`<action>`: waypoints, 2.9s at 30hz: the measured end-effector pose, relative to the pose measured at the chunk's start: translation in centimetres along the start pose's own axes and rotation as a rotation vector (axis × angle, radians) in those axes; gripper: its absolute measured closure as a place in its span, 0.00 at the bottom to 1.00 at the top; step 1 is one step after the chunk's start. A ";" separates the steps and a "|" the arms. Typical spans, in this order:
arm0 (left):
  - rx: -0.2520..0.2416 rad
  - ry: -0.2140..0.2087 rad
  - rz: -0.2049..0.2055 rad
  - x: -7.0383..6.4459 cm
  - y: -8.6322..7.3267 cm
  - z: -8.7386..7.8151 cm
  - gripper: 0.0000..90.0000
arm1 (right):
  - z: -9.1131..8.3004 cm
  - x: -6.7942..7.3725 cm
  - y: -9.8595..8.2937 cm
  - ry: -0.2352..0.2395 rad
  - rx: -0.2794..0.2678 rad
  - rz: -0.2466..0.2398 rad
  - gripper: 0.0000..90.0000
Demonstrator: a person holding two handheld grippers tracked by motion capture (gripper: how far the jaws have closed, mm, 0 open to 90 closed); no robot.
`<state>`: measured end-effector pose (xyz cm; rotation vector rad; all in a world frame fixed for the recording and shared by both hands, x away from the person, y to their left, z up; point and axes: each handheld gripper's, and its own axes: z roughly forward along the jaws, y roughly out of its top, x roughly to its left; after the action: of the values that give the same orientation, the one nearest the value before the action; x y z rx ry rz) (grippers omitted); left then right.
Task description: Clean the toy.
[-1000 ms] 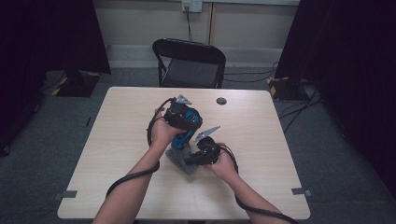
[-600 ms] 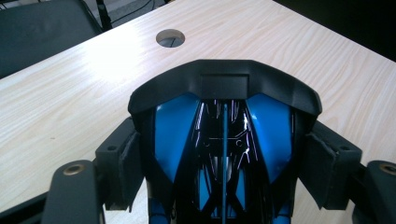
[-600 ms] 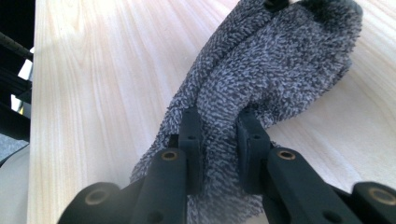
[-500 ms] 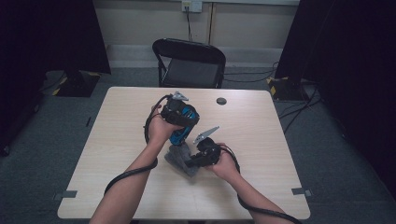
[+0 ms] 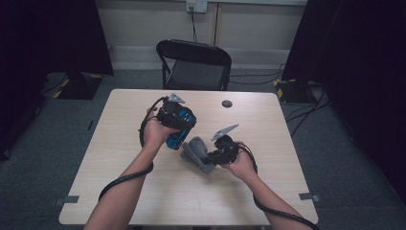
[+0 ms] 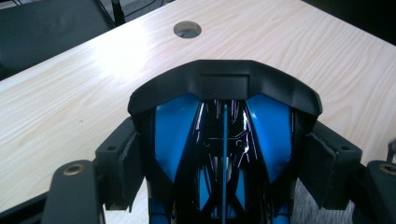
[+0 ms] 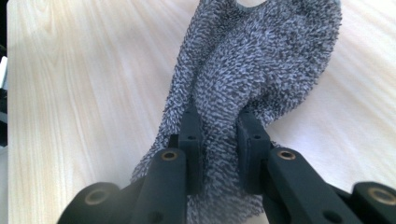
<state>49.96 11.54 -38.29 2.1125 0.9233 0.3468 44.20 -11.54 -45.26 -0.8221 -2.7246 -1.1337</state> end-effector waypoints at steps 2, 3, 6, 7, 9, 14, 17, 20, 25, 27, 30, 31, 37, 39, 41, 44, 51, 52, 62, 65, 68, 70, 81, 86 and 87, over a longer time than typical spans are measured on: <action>0.006 0.000 0.000 0.0 -0.3 0.0 0.28 | -0.4 -0.3 0.0 -0.016 -0.009 0.007 0.83; 0.010 -0.002 0.000 0.1 -0.4 0.0 0.28 | -0.6 -0.4 0.0 -0.020 -0.011 0.011 0.83; 0.022 0.001 0.000 0.3 -0.9 -0.1 0.28 | -1.4 -0.9 -0.2 -0.038 -0.026 0.021 0.83; 0.023 0.003 0.001 0.4 -1.0 -0.2 0.28 | -1.6 -1.0 -0.2 -0.044 -0.032 0.026 0.83; 0.032 0.007 -0.001 0.7 -1.4 -0.3 0.28 | -2.2 -1.3 -0.3 -0.059 -0.041 0.035 0.83; 0.043 0.018 -0.008 1.1 -2.1 -0.6 0.28 | -3.4 -2.2 -0.7 -0.098 -0.062 0.057 0.83; 0.050 0.023 -0.012 1.4 -2.6 -0.7 0.28 | -3.9 -2.6 -0.9 -0.114 -0.068 0.061 0.83; 0.055 0.028 -0.012 1.6 -3.0 -0.7 0.28 | -4.5 -2.9 -1.2 -0.140 -0.074 0.068 0.83; 0.079 0.039 -0.012 2.1 -4.0 -1.0 0.28 | -5.9 -3.9 -1.9 -0.176 -0.106 0.102 0.83; 0.084 0.044 -0.017 2.3 -4.4 -1.1 0.28 | -6.3 -4.2 -2.1 -0.188 -0.111 0.106 0.83; 0.097 0.045 -0.023 2.5 -4.9 -1.1 0.28 | -7.0 -4.6 -2.4 -0.211 -0.119 0.115 0.82; 0.104 0.048 -0.013 2.6 -5.0 -1.2 0.28 | -7.1 -4.8 -2.6 -0.221 -0.120 0.117 0.82; 0.128 0.056 -0.021 3.1 -6.0 -1.2 0.28 | -8.2 -5.9 -3.3 -0.277 -0.129 0.139 0.82; 0.139 0.062 -0.019 3.3 -6.2 -1.2 0.28 | -8.6 -6.3 -3.5 -0.299 -0.135 0.146 0.82; 0.141 0.064 -0.022 3.5 -6.4 -1.1 0.28 | -8.8 -6.6 -3.7 -0.305 -0.137 0.148 0.82; 0.150 0.065 -0.025 3.7 -6.8 -1.1 0.28 | -9.2 -7.1 -4.0 -0.328 -0.139 0.163 0.82; 0.177 0.066 -0.034 4.0 -7.5 -0.5 0.28 | -9.5 -8.1 -5.0 -0.366 -0.140 0.186 0.82; 0.183 0.069 -0.033 4.1 -7.6 -0.5 0.28 | -9.5 -8.2 -5.1 -0.368 -0.138 0.192 0.82; 0.195 0.065 -0.023 4.2 -7.6 0.2 0.28 | -9.2 -9.4 -6.5 -0.407 -0.122 0.217 0.81; 0.197 0.063 -0.022 4.2 -7.7 0.6 0.28 | -9.2 -9.6 -6.7 -0.405 -0.117 0.224 0.81; 0.207 0.058 -0.012 4.2 -7.8 1.0 0.28 | -9.1 -9.8 -7.0 -0.409 -0.111 0.223 0.81; 0.209 0.057 -0.013 4.1 -7.8 1.2 0.28 | -9.1 -9.9 -7.1 -0.407 -0.114 0.229 0.81; 0.227 0.056 -0.025 4.4 -8.2 2.3 0.28 | -9.0 -10.2 -7.5 -0.421 -0.105 0.234 0.79; 0.240 0.058 -0.026 4.5 -8.3 2.8 0.28 | -8.9 -10.4 -7.6 -0.423 -0.103 0.235 0.79; 0.242 0.057 -0.029 4.5 -8.3 2.9 0.28 | -8.9 -10.5 -7.6 -0.425 -0.102 0.235 0.79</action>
<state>50.45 16.70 -46.72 2.3155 1.0738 0.2944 48.15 -26.69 -46.48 -1.5094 -2.7917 -1.1664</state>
